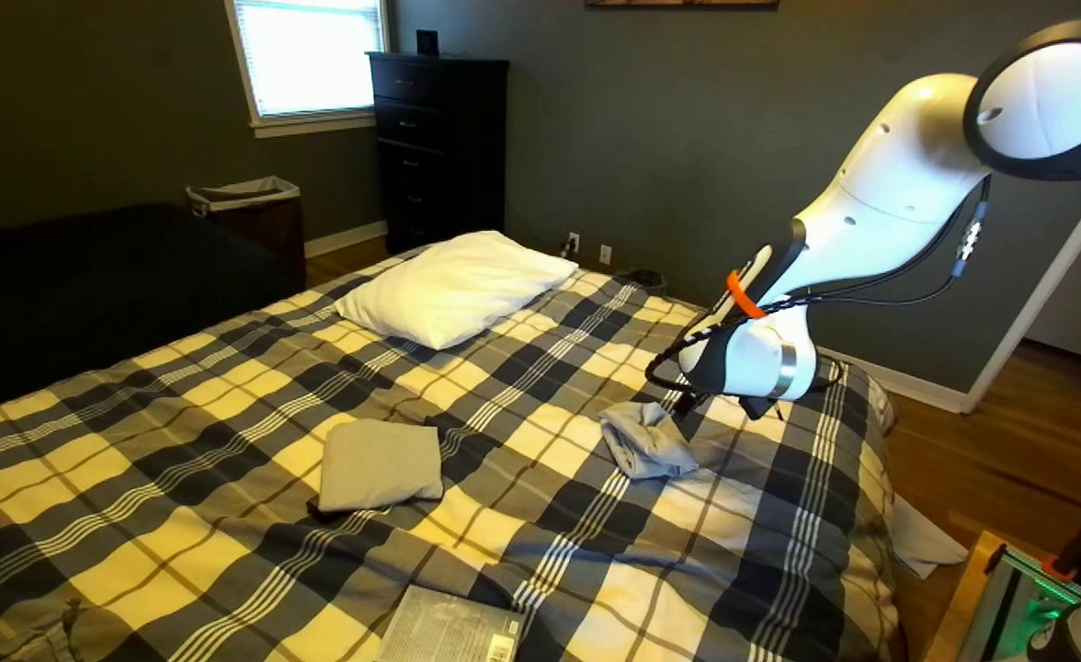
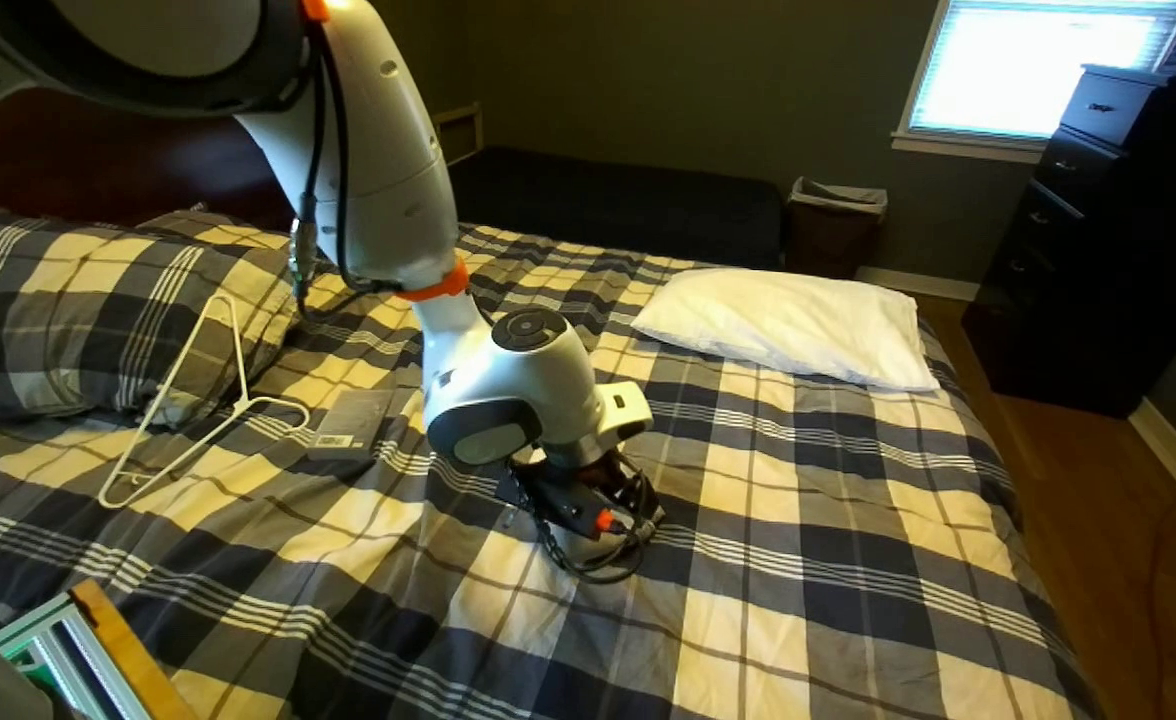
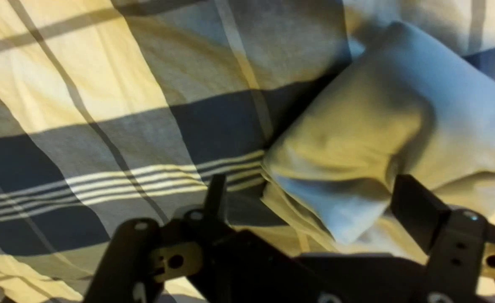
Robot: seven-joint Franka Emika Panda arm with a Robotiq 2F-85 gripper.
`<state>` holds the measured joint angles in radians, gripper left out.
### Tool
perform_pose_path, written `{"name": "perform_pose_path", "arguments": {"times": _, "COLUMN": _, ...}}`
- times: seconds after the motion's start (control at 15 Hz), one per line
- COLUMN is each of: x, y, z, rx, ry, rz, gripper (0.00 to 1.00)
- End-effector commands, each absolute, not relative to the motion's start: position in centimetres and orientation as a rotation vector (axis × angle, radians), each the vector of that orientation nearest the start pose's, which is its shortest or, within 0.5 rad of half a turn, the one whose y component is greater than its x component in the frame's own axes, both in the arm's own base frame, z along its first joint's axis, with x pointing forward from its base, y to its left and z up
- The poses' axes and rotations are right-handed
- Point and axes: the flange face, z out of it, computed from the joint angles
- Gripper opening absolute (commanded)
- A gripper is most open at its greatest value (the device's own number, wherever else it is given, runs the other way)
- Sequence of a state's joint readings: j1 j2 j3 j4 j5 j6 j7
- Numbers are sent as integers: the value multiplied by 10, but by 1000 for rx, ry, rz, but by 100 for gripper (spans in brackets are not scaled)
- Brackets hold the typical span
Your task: Fold the towel on the bed
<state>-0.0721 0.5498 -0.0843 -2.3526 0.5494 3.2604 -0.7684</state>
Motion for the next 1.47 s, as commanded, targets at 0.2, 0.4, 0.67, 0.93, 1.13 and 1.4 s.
{"name": "perform_pose_path", "arguments": {"times": 0.2, "x": 512, "y": -124, "z": 101, "rx": -3272, "ry": -34, "rz": -312, "gripper": 100}}
{"name": "perform_pose_path", "arguments": {"times": 0.4, "x": 523, "y": -111, "z": 103, "rx": -3231, "ry": -44, "rz": -289, "gripper": 100}}
{"name": "perform_pose_path", "arguments": {"times": 0.67, "x": 532, "y": -103, "z": 90, "rx": -3187, "ry": -18, "rz": -105, "gripper": 100}}
{"name": "perform_pose_path", "arguments": {"times": 0.93, "x": 549, "y": -109, "z": 74, "rx": -3151, "ry": 42, "rz": -69, "gripper": 100}}
{"name": "perform_pose_path", "arguments": {"times": 1.13, "x": 563, "y": -115, "z": 56, "rx": -3131, "ry": 54, "rz": -39, "gripper": 100}}
{"name": "perform_pose_path", "arguments": {"times": 1.4, "x": 573, "y": -115, "z": 22, "rx": -3107, "ry": 29, "rz": 132, "gripper": 100}}
